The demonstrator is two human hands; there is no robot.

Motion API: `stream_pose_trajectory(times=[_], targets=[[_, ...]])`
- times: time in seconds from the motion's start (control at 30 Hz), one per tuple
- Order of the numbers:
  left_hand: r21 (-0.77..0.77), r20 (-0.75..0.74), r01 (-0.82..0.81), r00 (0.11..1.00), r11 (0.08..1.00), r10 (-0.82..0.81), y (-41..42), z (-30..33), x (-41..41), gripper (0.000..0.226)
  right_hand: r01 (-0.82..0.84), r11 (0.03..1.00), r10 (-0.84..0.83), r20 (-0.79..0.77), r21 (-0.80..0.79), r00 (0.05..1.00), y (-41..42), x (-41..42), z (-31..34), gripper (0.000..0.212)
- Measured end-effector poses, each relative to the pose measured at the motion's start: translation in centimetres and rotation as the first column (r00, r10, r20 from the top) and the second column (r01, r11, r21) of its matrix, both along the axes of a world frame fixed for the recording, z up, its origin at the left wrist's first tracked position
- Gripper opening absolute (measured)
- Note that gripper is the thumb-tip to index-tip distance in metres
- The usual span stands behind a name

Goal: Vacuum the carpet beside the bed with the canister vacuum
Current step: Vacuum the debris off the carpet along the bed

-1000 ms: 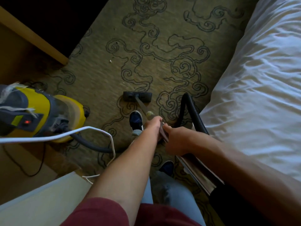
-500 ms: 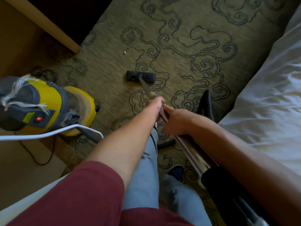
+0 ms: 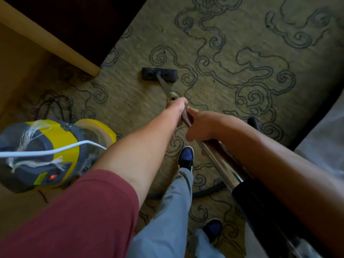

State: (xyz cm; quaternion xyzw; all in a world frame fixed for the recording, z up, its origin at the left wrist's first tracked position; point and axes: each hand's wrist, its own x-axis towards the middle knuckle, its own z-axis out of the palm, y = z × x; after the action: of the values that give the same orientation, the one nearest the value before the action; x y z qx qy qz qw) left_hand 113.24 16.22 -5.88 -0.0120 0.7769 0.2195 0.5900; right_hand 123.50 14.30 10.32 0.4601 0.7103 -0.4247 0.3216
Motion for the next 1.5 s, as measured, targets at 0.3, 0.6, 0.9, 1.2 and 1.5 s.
stream_pose_trajectory(times=[0.3,0.6,0.9,1.2,1.5], targets=[[-0.032,-0.043,0.164,0.985,0.986,-0.166,12.2,-0.3,-10.8,0.038,-0.179,0.972,0.187,-0.042,0.151,0.981,11.2,-10.3,-1.9,0.065],[0.010,-0.041,0.146,0.988,0.989,-0.146,12.6,1.8,-11.0,0.038,-0.269,0.948,0.276,-0.020,0.171,0.961,12.1,-10.9,-0.4,0.055],[0.039,0.026,-0.002,1.000,0.999,0.001,6.2,4.6,-6.6,0.034,-0.197,0.975,0.203,-0.047,0.103,0.978,7.5,-6.8,1.5,0.063],[0.013,0.093,-0.169,0.982,0.985,0.167,-3.8,8.1,-0.2,0.031,-0.376,0.927,0.376,-0.010,0.012,0.927,-0.1,-1.0,4.1,0.066],[0.029,0.117,-0.324,0.941,0.946,0.319,-11.3,12.7,2.1,0.038,-0.599,0.798,0.601,0.000,-0.069,0.800,-5.3,-0.5,8.6,0.047]])
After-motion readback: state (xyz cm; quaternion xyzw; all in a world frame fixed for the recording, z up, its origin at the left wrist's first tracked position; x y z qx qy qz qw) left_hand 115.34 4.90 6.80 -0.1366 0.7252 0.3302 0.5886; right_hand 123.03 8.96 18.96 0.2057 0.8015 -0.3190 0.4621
